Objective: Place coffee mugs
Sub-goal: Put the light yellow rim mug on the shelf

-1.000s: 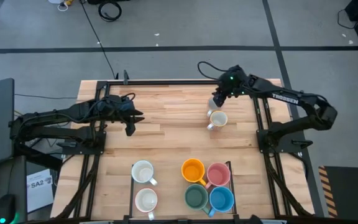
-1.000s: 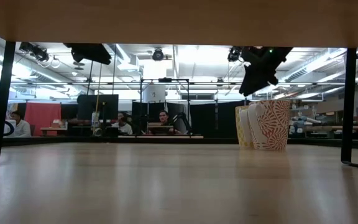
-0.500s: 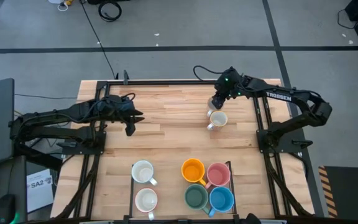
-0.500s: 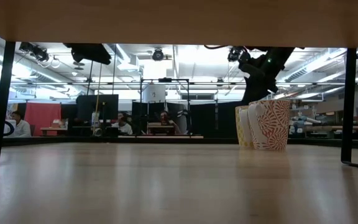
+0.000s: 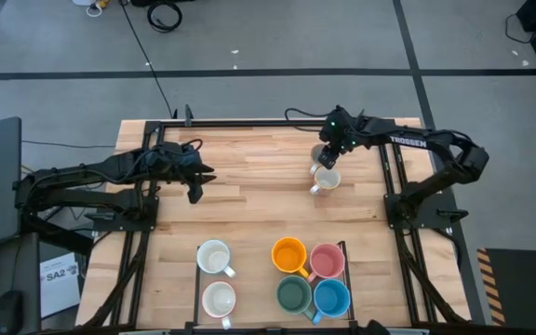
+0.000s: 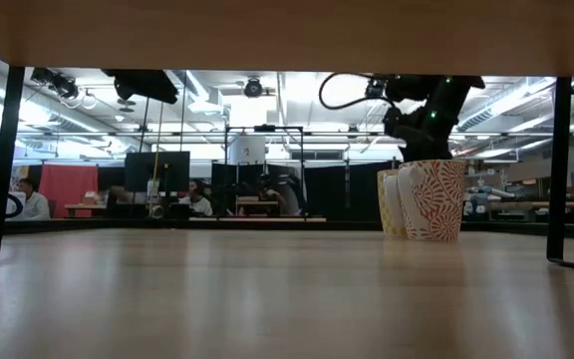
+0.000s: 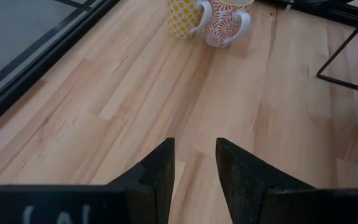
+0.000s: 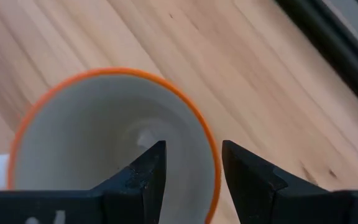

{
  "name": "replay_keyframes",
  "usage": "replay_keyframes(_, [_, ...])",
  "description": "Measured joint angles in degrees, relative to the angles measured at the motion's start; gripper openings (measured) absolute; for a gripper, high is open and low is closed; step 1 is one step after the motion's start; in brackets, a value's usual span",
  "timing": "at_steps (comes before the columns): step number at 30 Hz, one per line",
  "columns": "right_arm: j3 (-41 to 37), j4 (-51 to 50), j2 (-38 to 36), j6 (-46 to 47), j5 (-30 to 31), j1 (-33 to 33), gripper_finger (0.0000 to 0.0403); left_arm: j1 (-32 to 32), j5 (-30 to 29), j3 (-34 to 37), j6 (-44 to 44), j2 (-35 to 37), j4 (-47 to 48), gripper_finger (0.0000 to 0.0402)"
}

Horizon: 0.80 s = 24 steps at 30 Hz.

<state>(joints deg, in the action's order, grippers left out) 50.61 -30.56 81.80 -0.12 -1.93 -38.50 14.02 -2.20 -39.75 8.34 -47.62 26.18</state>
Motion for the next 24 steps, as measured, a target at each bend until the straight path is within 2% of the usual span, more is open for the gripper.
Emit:
replay_keyframes(10, [0.1,1.5,4.8,0.2,-0.7,0.2,0.0148,0.0,0.0,0.0,0.0,0.0,0.0,0.0123])
replay_keyframes(21, [0.0,1.3,4.7,0.5,-0.7,0.2,0.0043,0.0,0.0,0.0,0.0,0.0,0.0,0.0123])
replay_keyframes(24, [0.1,1.8,4.6,0.7,-0.9,0.2,0.003,0.0,0.0,0.0,0.0,0.0,0.0,0.0123])
